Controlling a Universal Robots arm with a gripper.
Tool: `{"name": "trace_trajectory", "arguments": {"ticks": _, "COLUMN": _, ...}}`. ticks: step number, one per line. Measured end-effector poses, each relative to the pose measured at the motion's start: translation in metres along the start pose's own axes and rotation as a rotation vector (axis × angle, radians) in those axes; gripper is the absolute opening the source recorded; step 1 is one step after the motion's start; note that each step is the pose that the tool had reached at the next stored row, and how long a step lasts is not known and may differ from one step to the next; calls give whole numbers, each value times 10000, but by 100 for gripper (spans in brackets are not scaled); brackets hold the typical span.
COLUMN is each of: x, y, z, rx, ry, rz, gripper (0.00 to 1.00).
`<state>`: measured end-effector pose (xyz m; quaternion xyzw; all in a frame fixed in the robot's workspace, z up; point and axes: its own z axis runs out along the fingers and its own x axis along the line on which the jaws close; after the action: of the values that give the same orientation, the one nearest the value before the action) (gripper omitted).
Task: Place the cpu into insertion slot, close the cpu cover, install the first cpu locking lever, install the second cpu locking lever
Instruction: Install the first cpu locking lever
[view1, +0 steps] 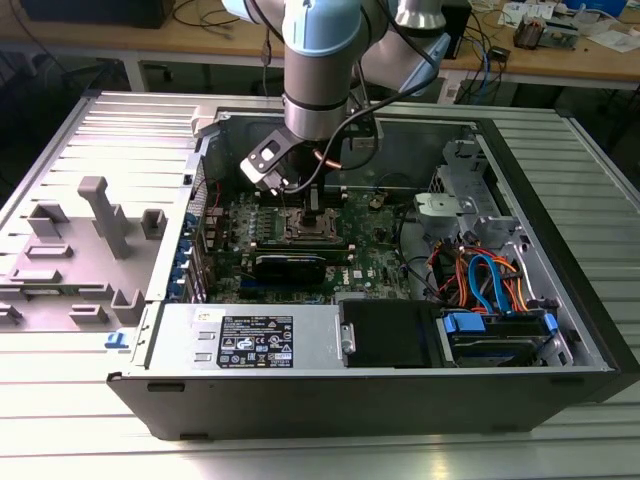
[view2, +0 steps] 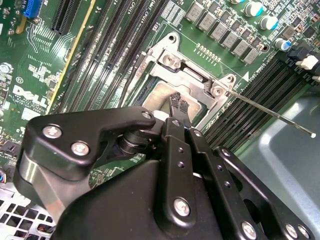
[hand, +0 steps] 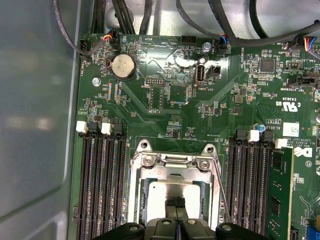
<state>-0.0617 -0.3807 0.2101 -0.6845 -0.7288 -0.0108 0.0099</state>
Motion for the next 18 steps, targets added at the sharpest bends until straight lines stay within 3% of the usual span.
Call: {"name": "trace_trajectory", "arguments": {"ticks": 18, "x": 1, "y": 4, "z": -56, "rx": 1, "ry": 0, "rz": 15, "gripper": 11}}
